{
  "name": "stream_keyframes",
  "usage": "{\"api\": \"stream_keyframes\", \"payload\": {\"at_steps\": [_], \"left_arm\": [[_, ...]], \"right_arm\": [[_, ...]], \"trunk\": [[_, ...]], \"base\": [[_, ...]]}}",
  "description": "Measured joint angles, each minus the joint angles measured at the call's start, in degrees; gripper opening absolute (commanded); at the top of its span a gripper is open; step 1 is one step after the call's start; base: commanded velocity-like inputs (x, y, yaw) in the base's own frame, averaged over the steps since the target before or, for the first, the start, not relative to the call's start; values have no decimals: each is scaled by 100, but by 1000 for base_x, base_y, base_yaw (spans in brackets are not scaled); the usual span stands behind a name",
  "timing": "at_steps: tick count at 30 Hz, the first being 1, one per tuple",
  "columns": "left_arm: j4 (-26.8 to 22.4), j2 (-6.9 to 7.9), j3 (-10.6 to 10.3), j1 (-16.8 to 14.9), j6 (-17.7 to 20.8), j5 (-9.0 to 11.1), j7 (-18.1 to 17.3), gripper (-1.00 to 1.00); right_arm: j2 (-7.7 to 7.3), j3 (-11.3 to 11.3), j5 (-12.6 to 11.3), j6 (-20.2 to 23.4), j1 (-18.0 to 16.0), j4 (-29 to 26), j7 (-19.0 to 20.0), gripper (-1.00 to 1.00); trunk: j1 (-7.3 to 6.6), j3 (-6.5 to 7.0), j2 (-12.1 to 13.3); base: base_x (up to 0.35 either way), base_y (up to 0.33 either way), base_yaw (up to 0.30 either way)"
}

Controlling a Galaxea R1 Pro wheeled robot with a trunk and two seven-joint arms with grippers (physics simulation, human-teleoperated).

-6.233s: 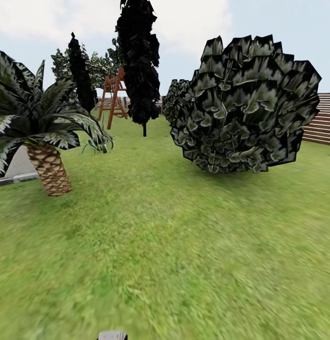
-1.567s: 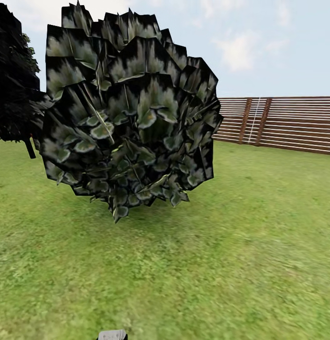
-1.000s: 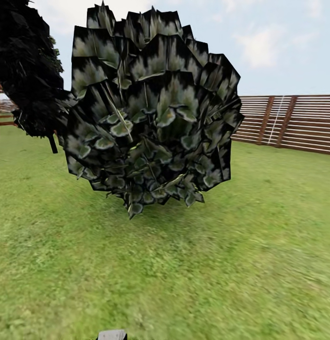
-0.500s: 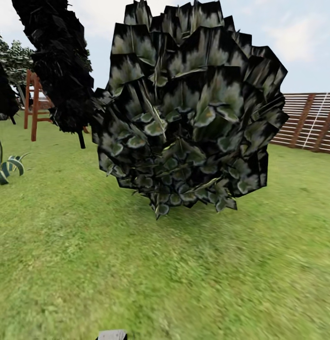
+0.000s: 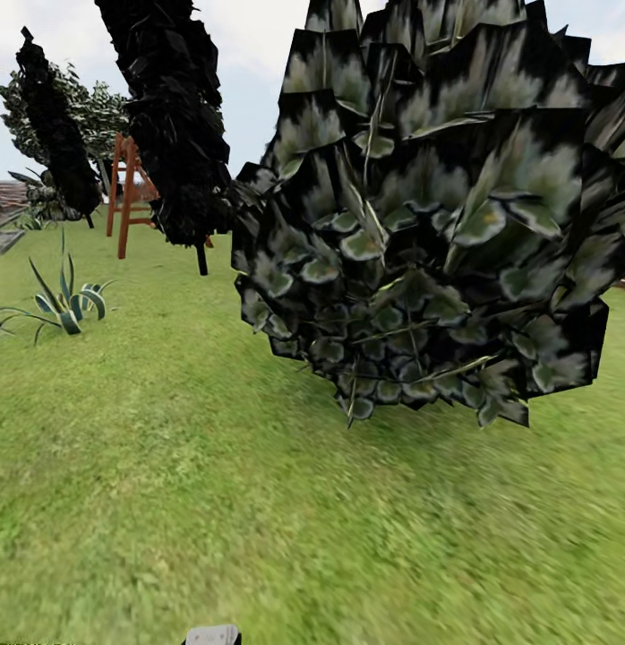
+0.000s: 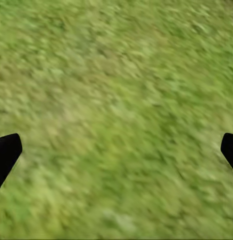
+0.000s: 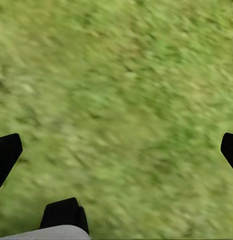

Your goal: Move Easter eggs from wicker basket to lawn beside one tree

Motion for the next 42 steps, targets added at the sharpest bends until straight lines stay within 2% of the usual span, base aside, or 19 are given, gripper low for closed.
{"api": "stream_keyframes", "payload": {"at_steps": [26,42], "left_arm": [[-6,0,5,0,-1,0,0,100],[-7,0,5,-1,-1,0,0,100]], "right_arm": [[0,4,8,-1,0,8,0,100],[0,8,8,-4,1,7,-2,100]], "trunk": [[0,-107,0],[0,-189,0]], "base": [[287,172,266],[308,125,199]]}}
